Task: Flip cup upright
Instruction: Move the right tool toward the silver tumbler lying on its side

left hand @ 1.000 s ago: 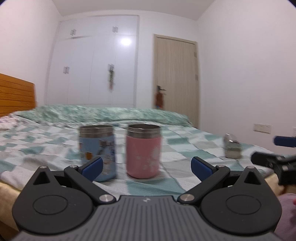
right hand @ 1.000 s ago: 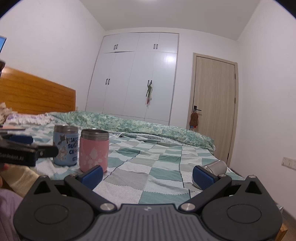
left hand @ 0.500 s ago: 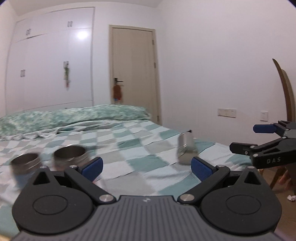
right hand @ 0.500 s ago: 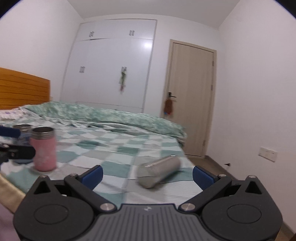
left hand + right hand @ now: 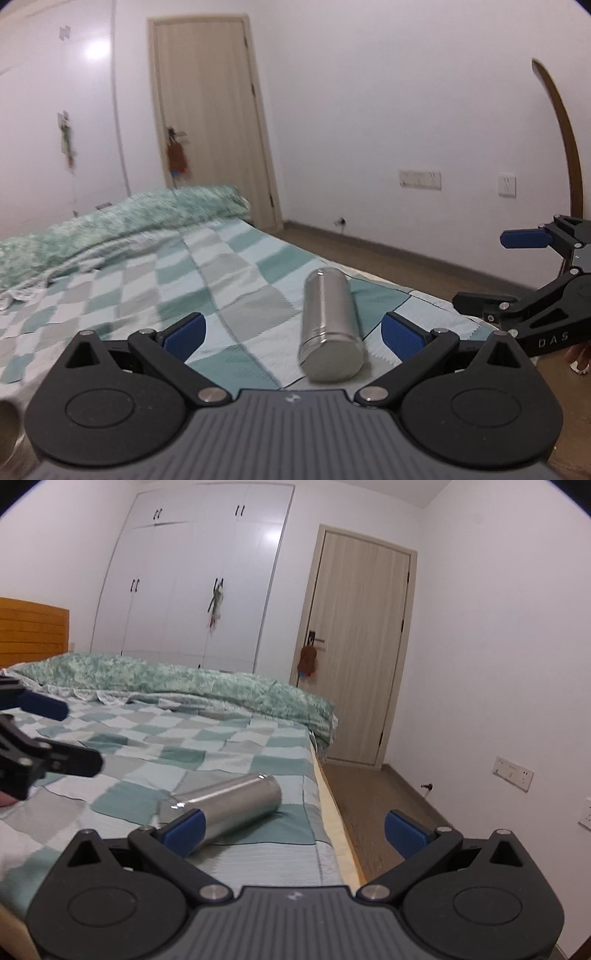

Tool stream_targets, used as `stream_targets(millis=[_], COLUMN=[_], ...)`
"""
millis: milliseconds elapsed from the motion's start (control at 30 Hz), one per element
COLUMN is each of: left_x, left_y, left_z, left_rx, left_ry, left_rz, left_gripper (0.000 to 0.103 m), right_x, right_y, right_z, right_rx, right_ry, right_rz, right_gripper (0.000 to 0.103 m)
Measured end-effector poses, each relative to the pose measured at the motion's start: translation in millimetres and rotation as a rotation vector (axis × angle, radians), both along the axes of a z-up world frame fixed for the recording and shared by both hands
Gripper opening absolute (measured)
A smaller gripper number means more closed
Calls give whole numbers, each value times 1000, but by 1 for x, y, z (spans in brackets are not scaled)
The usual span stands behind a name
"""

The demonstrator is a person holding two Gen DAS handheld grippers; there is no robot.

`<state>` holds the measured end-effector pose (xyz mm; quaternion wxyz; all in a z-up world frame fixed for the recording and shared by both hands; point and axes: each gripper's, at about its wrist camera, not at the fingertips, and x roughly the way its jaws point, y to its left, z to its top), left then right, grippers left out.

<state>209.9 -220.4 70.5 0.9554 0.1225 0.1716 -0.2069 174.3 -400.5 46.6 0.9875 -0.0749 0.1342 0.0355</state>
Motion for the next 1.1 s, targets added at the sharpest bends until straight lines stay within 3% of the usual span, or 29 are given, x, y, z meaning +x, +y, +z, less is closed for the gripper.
stream_targets(millis=[333, 467, 633, 800, 933, 1100], left_x=[97, 125, 141, 152, 151, 128], left_y=[-60, -79, -90, -93, -84, -77], left_z=[-17, -30, -46, -62, -59, -48], left_rx=[101, 162, 203, 211, 164, 160], left_ry=[237, 282, 345, 473, 497, 452], left_rz=[-38, 14, 8, -10, 13, 14], left_gripper=[103, 103, 102, 64, 64, 64], right_x=[69, 86, 100, 106, 102, 90], right_y=[-36, -49, -58, -56, -53, -48], right_z=[-19, -29, -36, -39, -38, -31], right_rx=[10, 18, 30, 14, 9, 18], right_ry=[107, 141, 178, 190, 192, 187], right_rz=[12, 12, 30, 50, 59, 58], right_gripper=[103, 103, 103, 103, 103, 103])
